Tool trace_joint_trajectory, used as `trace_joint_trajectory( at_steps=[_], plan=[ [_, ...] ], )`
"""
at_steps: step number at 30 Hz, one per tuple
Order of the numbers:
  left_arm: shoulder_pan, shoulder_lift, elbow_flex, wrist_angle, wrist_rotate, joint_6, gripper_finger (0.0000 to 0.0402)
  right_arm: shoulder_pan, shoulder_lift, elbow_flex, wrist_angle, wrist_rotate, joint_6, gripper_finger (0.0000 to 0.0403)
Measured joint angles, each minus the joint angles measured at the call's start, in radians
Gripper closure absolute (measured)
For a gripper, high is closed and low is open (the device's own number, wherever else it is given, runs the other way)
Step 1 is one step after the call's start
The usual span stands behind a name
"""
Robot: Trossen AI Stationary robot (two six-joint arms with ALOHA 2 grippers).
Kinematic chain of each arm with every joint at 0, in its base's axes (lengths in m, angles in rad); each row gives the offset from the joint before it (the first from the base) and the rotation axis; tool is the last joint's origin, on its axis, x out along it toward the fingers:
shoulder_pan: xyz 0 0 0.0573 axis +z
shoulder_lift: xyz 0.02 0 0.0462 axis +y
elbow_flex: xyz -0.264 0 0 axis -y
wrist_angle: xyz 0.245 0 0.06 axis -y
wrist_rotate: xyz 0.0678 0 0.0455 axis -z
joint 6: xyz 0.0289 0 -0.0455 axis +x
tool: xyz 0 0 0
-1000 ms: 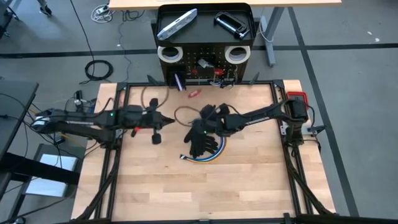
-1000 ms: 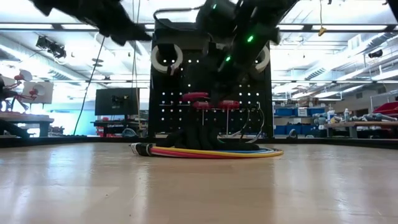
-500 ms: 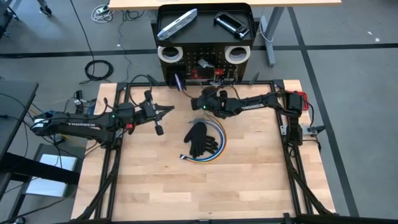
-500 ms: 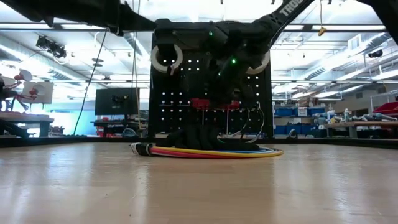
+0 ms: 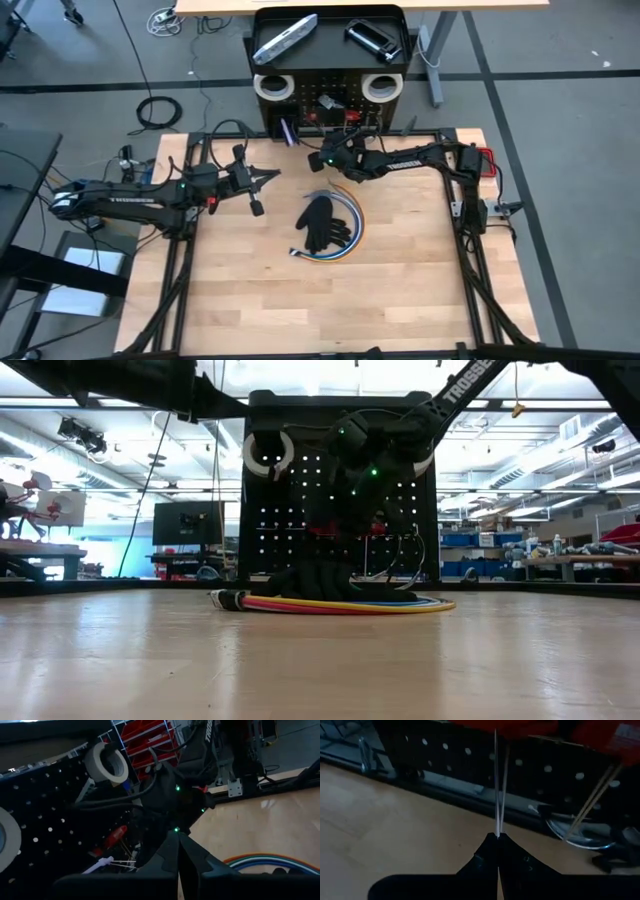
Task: Hang tools onto peg board
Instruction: Hang the red allen wrench on the peg board
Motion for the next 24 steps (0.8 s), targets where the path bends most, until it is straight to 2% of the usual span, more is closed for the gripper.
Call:
trace_joint_trajectory(
  at_steps=[11,24],
  plan=[
    [0.000,0.000,0.001,-0.003,0.000,-0.002,0.0396,-0.018,0.032,0.000,-0.035,-0.044,-0.063,0.0395],
    [0.000,0.000,0.001,-0.019,0.000,-0.007,0.0396,-0.077,0.047,0.000,0.000,-0.082,-0.107,0.0393]
  ],
)
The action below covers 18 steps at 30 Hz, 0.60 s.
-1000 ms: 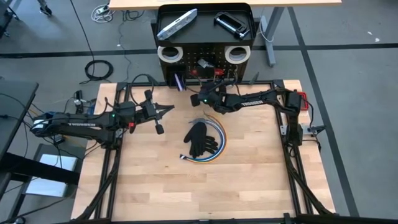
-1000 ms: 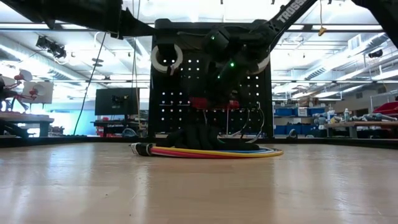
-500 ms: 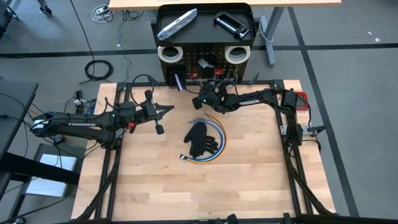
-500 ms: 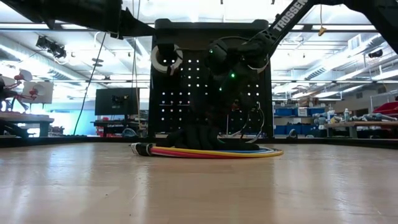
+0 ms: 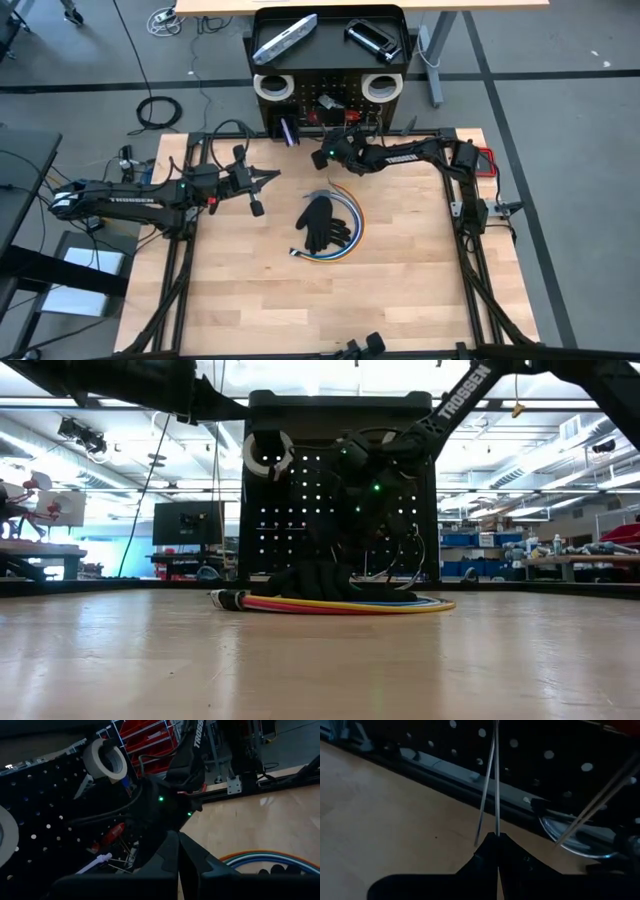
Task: Hang tools onto peg board
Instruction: Hang the red allen wrench on the peg board
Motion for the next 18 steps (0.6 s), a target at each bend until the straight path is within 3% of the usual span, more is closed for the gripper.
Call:
trace_joint_trajectory(
  at_steps=[18],
  plan=[
    [0.000,0.000,0.000,0.000,-0.010,-0.001,0.0396,-0.074,0.000,0.000,0.011,-0.169,-0.098,0.0392]
  ],
)
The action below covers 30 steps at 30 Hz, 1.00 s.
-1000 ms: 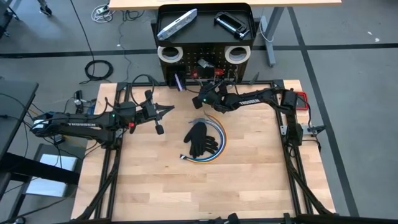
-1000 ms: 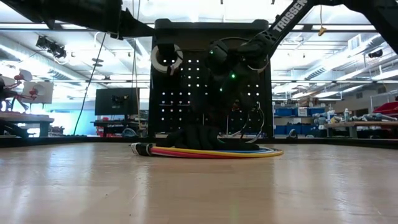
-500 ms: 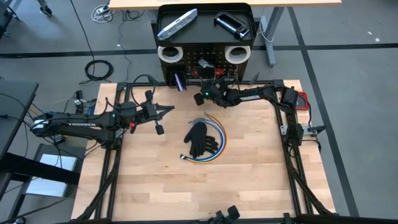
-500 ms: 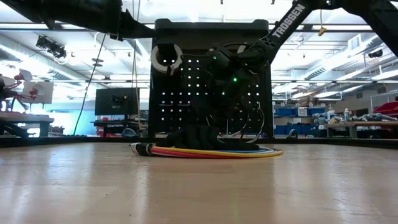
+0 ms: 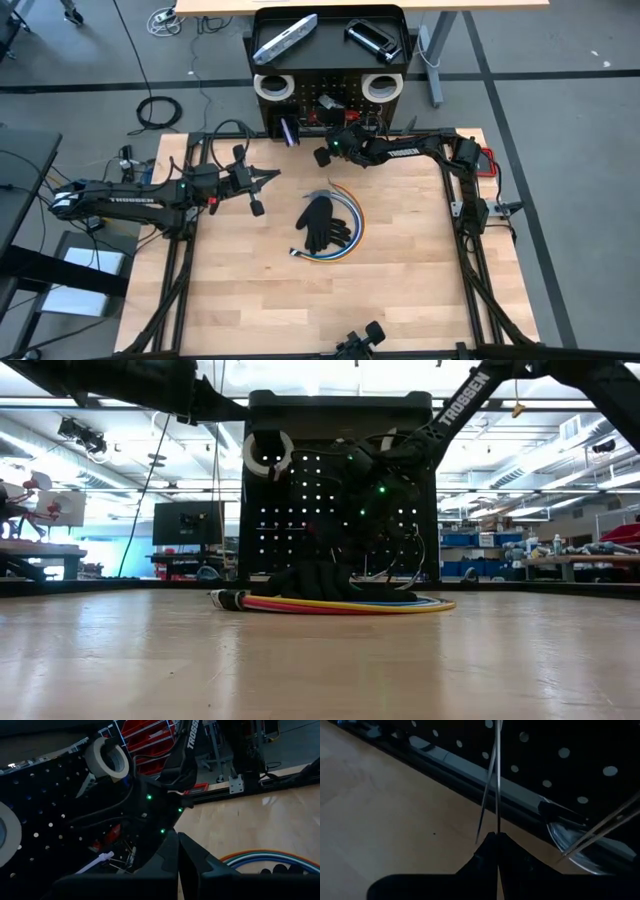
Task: Hang tools onto peg board
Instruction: Hang the red allen wrench on the peg board
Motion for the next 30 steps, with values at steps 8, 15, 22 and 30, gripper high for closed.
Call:
trace_joint_trajectory(
  at_steps=[8,15,22,30],
  plan=[
    [0.000,0.000,0.000,-0.002,0.000,-0.004,0.0396,-0.020,0.000,0.000,0.004,-0.063,-0.072,0.0392],
    [0.000,0.000,0.000,-0.007,0.000,-0.011,0.0396,-0.048,0.018,0.001,0.014,-0.112,-0.094,0.0392],
    [0.001,0.000,0.000,-0.014,-0.008,-0.013,0.0396,-0.053,0.061,0.007,0.045,-0.124,-0.081,0.0392],
    [0.023,0.000,0.000,-0.034,-0.020,-0.015,0.0396,-0.045,0.063,0.018,0.036,-0.108,-0.093,0.0377]
  ],
)
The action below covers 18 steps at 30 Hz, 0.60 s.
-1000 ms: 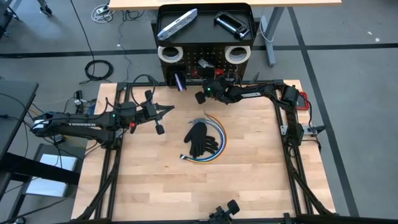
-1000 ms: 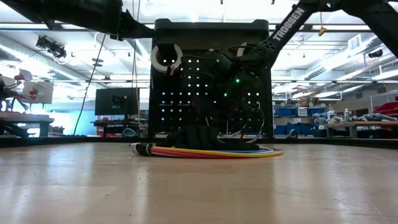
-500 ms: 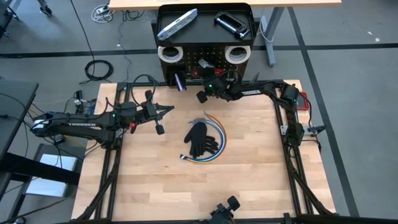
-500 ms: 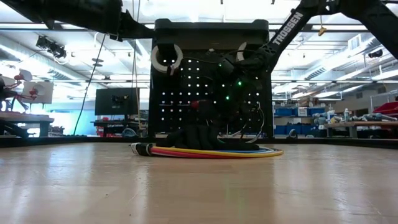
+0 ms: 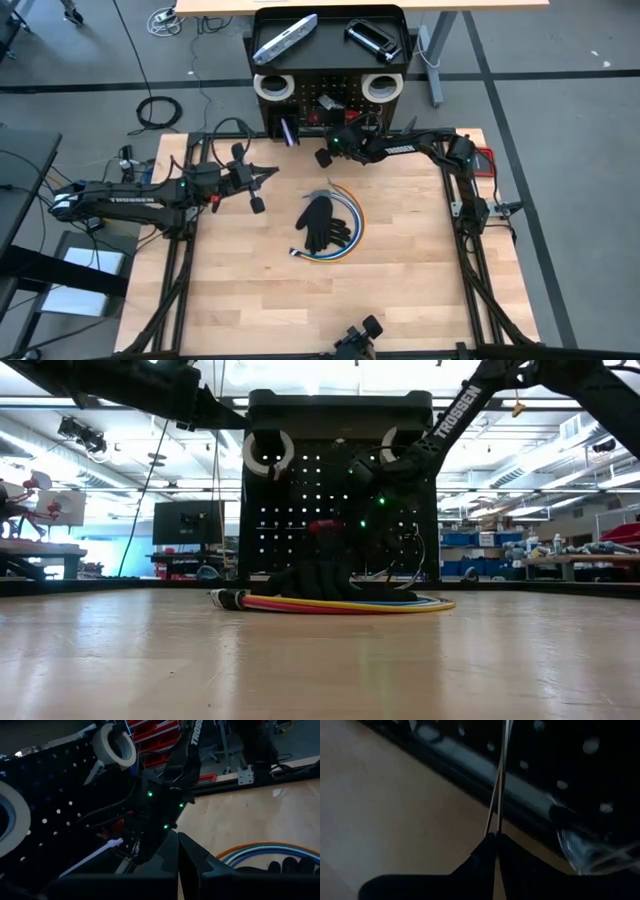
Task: Hang tools onto peg board
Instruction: Hang the red allen wrench on the peg board
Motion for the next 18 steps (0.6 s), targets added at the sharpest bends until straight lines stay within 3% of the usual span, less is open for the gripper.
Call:
trace_joint_trajectory(
  at_steps=[11,18],
  plan=[
    [0.003,0.000,0.000,-0.008,0.000,-0.004,0.0396,0.001,0.005,-0.005,-0.049,-0.007,0.019,0.0273],
    [0.003,0.000,0.000,-0.018,-0.003,-0.005,0.0396,0.011,-0.009,-0.005,-0.055,-0.007,0.019,0.0234]
  ],
)
